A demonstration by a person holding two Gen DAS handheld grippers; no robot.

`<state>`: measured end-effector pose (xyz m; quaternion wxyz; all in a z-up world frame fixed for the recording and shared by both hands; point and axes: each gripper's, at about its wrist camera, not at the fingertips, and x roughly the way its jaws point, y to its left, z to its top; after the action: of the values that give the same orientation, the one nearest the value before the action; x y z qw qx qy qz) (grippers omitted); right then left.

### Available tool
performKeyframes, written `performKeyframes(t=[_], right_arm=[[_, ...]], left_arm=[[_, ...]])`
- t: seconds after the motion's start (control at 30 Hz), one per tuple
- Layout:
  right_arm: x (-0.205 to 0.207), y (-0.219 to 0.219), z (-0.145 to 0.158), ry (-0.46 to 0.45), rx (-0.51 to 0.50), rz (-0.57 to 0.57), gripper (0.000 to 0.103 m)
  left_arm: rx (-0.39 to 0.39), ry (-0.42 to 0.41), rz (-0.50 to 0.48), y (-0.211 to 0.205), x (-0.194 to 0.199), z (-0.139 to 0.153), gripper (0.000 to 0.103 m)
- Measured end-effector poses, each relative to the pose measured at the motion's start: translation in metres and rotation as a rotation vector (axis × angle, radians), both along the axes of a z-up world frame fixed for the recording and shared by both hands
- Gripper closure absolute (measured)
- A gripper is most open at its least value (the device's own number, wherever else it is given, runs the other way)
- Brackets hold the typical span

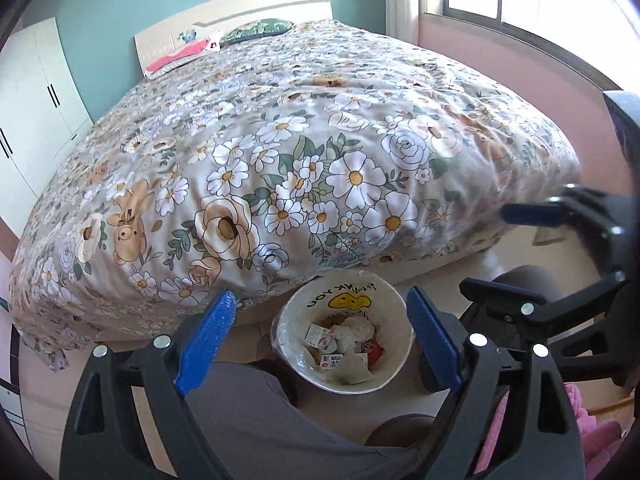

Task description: Collect trash

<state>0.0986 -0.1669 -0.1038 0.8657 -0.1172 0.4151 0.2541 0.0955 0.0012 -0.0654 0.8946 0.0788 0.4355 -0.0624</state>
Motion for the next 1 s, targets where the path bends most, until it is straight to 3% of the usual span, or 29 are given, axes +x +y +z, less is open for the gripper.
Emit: performKeyframes(t=[0.2,0.4,0.7,1.0], right_arm=[[-0.039,-0.01,0.028,-0.095,0.032,-0.051,0.021],[-0.059,-0.019,0.033,-0.068,0.069,-0.082,0.02],[-0.072,-0.012,0.026,-0.078,0.03,-0.121,0.02],[-0.078,-0.004,0.03,-0.114,0.011,-0.111,0.02]], left_arm=[[-0.002,-0.061,0.003,-0.004,-0.032,0.022,0.01],[0.005,-0.041,0.026,-0.007,-0.046,0.015,0.009],[-0.003,-0.027,0.073,0.001,-0.049,0.012,0.009],[0.012,-0.057,0.044,-0.005,-0.054,0.018,0.009]])
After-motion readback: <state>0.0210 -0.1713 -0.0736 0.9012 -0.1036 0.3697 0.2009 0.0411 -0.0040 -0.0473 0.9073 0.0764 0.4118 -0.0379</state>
